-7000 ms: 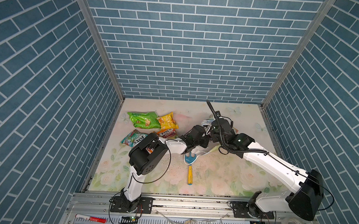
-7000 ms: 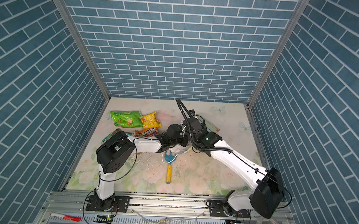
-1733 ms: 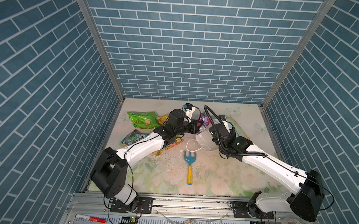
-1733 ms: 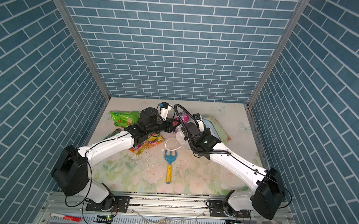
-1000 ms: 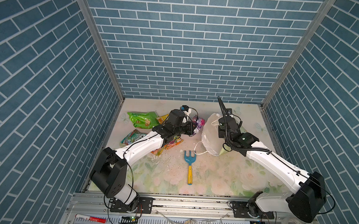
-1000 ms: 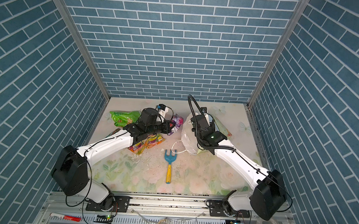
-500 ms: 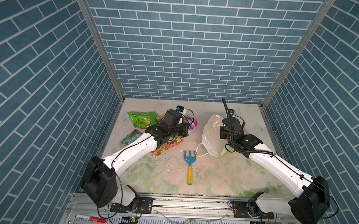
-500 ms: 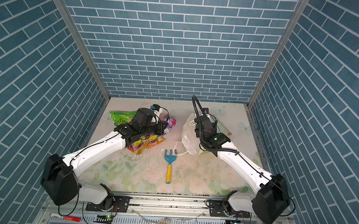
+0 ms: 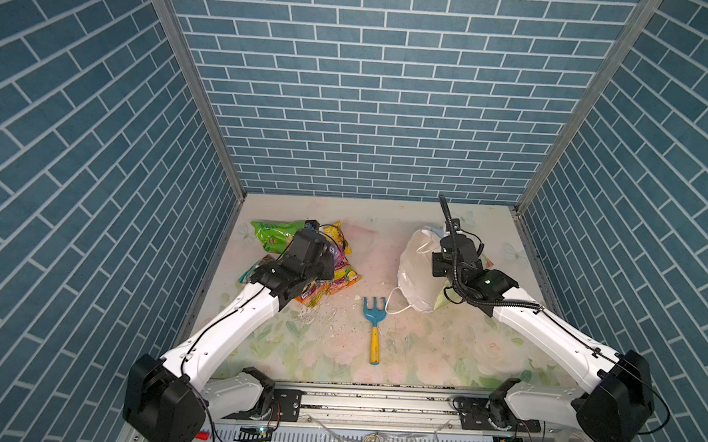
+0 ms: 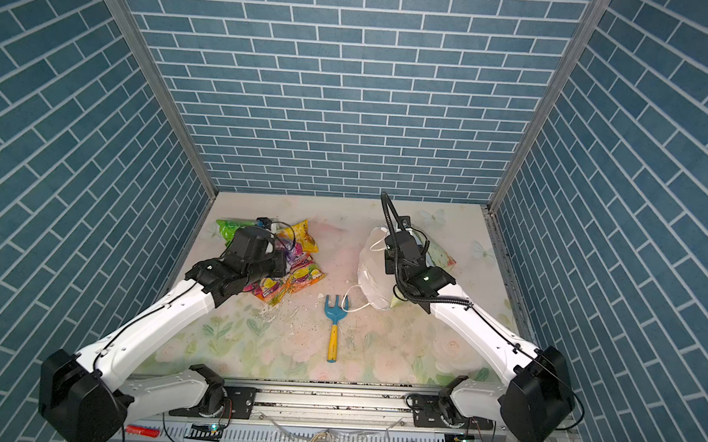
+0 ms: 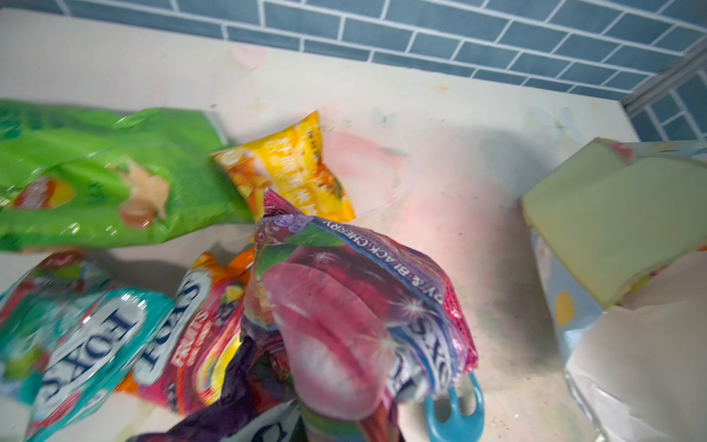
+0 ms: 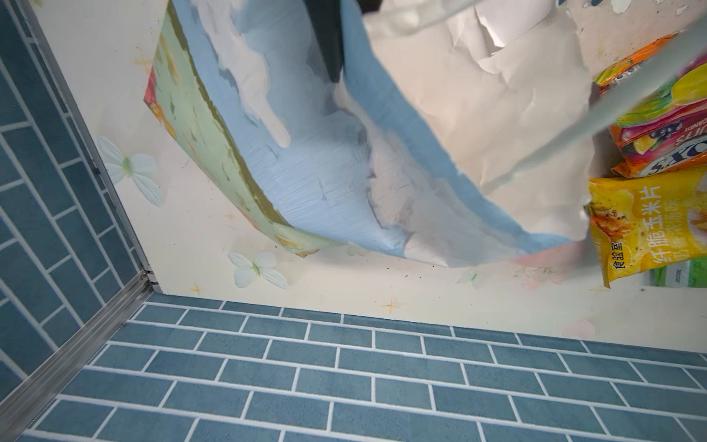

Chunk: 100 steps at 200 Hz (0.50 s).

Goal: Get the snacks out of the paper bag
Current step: 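Lower the purple candy bag onto the snack pile and open the left gripper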

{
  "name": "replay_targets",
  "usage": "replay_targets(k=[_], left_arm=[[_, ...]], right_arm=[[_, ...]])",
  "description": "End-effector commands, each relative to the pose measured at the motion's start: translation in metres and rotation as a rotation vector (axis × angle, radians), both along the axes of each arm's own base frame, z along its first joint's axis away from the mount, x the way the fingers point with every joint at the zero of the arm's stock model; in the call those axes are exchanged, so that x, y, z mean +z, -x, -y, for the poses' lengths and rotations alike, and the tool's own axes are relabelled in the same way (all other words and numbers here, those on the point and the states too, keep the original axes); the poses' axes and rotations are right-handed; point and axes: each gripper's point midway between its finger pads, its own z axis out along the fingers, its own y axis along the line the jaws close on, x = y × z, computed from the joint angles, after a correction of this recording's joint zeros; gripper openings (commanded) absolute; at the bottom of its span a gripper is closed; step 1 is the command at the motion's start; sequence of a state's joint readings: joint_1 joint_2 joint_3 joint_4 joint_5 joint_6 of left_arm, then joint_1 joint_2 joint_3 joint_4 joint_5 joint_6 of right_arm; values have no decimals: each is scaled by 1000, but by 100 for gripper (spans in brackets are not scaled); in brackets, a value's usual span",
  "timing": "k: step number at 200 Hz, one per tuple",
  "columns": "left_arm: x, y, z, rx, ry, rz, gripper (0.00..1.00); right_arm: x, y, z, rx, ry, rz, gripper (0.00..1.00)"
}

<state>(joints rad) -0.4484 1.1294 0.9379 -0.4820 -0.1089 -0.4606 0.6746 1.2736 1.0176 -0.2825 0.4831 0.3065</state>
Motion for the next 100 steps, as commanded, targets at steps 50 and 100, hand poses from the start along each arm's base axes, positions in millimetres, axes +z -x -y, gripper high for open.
replay_targets(k=[50,100], left_arm=[[-22,-23,-57,230,23,28,0],[-43,-71,-52,236,11,-15,0]], right_arm=[[4,3,-12,46,-91,4,0],[5,17,-3,55,-107,14,0]])
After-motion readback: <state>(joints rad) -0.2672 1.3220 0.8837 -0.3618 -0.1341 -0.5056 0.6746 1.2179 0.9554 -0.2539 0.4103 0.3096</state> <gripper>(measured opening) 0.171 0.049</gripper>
